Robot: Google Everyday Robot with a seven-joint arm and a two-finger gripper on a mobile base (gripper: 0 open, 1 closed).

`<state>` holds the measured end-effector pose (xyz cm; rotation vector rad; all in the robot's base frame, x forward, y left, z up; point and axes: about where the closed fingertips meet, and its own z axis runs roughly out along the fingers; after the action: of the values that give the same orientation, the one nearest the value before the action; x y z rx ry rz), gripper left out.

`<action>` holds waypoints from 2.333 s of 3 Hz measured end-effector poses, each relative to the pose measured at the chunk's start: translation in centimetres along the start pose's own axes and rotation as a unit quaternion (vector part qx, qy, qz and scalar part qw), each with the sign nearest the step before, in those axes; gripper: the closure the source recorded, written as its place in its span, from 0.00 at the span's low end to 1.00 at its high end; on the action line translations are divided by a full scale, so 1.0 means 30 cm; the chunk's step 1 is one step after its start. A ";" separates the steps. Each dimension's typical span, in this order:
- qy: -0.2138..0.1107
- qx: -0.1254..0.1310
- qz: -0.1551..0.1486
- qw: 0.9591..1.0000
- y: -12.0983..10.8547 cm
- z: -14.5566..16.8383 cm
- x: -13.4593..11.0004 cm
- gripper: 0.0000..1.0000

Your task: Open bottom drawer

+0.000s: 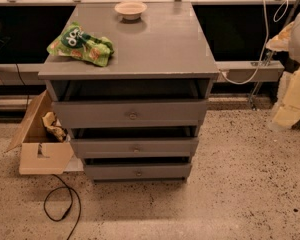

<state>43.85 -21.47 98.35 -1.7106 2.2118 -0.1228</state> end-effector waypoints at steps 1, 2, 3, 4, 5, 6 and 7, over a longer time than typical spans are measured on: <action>-0.003 -0.003 0.002 1.000 0.004 0.015 0.003 0.00; -0.035 -0.034 0.018 0.999 0.039 0.159 0.030 0.00; -0.100 -0.085 0.036 0.991 0.117 0.406 0.031 0.00; -0.177 -0.121 0.056 0.975 0.213 0.639 -0.016 0.00; -0.249 -0.136 0.084 0.955 0.301 0.838 -0.103 0.00; -0.249 -0.137 0.084 0.955 0.302 0.838 -0.103 0.00; -0.244 -0.135 0.081 0.957 0.313 0.911 -0.093 0.00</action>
Offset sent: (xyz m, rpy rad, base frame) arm 0.0066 0.0014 -0.1140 0.2056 0.1303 0.0002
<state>44.48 -12.48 70.75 -1.4705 2.0369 0.6024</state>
